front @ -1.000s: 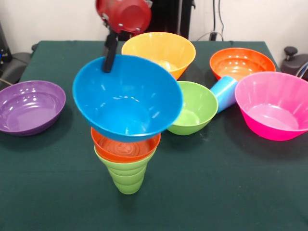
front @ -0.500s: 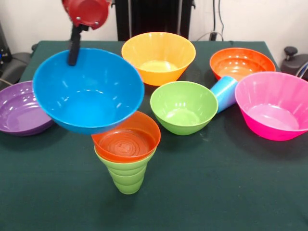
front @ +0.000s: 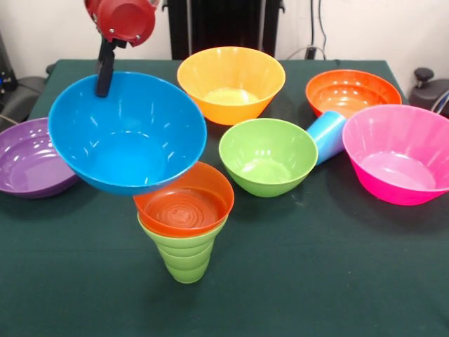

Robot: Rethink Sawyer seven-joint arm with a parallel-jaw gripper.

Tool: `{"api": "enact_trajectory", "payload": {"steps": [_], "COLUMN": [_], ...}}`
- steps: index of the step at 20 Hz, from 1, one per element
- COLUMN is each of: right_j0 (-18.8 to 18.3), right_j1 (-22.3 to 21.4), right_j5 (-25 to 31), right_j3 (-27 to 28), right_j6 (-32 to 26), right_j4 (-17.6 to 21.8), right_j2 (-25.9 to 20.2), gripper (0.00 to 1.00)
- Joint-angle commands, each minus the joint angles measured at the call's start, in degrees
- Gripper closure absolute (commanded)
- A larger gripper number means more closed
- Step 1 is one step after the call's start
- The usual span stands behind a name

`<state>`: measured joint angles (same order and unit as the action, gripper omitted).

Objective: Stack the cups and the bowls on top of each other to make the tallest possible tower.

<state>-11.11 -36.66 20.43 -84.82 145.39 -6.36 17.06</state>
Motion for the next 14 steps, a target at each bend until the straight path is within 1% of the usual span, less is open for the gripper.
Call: {"api": "enact_trajectory", "payload": {"steps": [1,5,14], "right_j0": [2.3,2.6,4.5], "right_j1": [3.0,3.1,5.6], "right_j5": [-2.1,-1.7,-2.8], "right_j3": [-0.8,-0.2,1.4], "right_j6": [0.4,0.9,2.8], "right_j4": [3.3,2.8,2.3], "right_j2": [-6.0,-5.7,-4.3], "gripper": [1.0,1.0,1.0]}}
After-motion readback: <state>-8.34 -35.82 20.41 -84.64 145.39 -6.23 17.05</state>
